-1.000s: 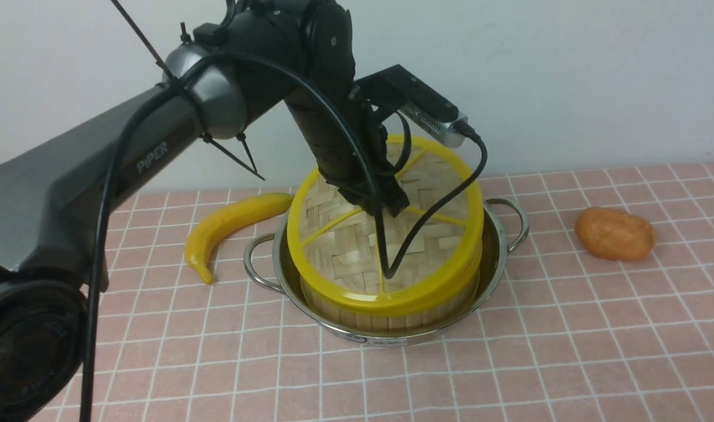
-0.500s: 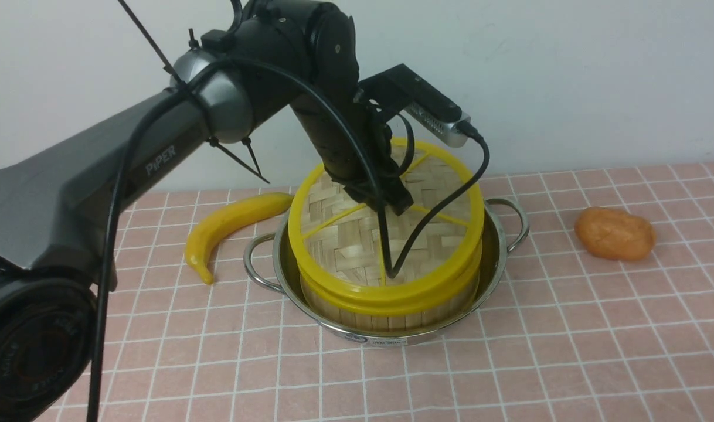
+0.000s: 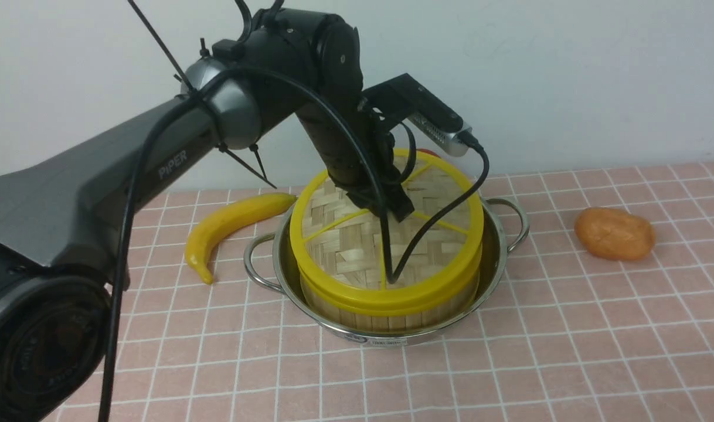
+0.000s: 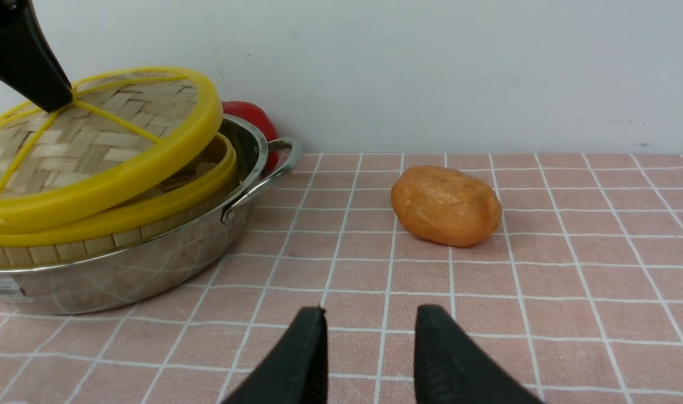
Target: Place the steamer in the pot on the pink tablecloth, and put the lid on the steamer.
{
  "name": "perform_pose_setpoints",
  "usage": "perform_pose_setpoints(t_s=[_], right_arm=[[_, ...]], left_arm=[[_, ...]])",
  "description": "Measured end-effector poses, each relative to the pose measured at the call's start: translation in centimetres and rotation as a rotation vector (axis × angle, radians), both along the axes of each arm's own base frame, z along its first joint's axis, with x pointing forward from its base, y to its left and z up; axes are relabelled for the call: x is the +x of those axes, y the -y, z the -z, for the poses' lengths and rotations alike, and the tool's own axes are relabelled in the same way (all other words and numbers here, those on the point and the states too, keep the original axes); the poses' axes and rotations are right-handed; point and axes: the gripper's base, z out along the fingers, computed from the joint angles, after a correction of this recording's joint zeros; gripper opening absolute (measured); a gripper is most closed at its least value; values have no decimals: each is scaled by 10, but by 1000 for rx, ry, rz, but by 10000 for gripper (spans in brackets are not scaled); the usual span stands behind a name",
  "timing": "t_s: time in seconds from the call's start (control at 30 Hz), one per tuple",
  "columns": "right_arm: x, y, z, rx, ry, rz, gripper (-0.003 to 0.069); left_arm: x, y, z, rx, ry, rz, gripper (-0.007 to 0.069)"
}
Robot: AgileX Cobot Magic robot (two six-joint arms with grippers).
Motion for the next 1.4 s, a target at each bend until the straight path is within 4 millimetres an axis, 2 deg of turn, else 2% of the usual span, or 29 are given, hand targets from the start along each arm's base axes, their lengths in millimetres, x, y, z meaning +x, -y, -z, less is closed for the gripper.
perform_pose_setpoints(t_s=[0.17,0.27,0.5,0.6,0.73,0.8,0.93,0.97,1.03,1.07,1.13,1.23,1.3,1.33,1.4], right_arm=[[0,0,0,0,0,0,240],[0,0,0,0,0,0,240],[0,0,0,0,0,0,240],[0,0,0,0,0,0,240],[0,0,0,0,0,0,240],[0,0,0,0,0,0,240],[0,0,0,0,0,0,240],[0,0,0,0,0,0,240],[0,0,0,0,0,0,240],[0,0,0,0,0,0,240],[0,0,0,0,0,0,240],[0,0,0,0,0,0,240],[0,0,0,0,0,0,240],[0,0,0,0,0,0,240],[0,0,0,0,0,0,240]], left_arm=[[4,2,9,1,-4,-1,116],[6,3,13,-2,4,0,141],[10,5,12,-27,53,2,275],[8,4,6,-24,52,3,323],[-1,-1,-6,-5,20,6,338],[-11,-7,-19,24,-18,1,345],[-19,-15,-41,31,13,-25,344],[-25,-20,-59,13,48,-64,330],[-34,-26,-81,-20,85,-102,288],[-35,-27,-83,-22,90,-105,282],[-49,-36,-114,-69,146,-135,180],[-71,-47,-150,-131,214,-148,35],[-80,-50,-162,-158,235,-150,1],[-89,-55,-175,-187,257,-153,-19],[-101,-60,-189,-218,285,-150,-23]])
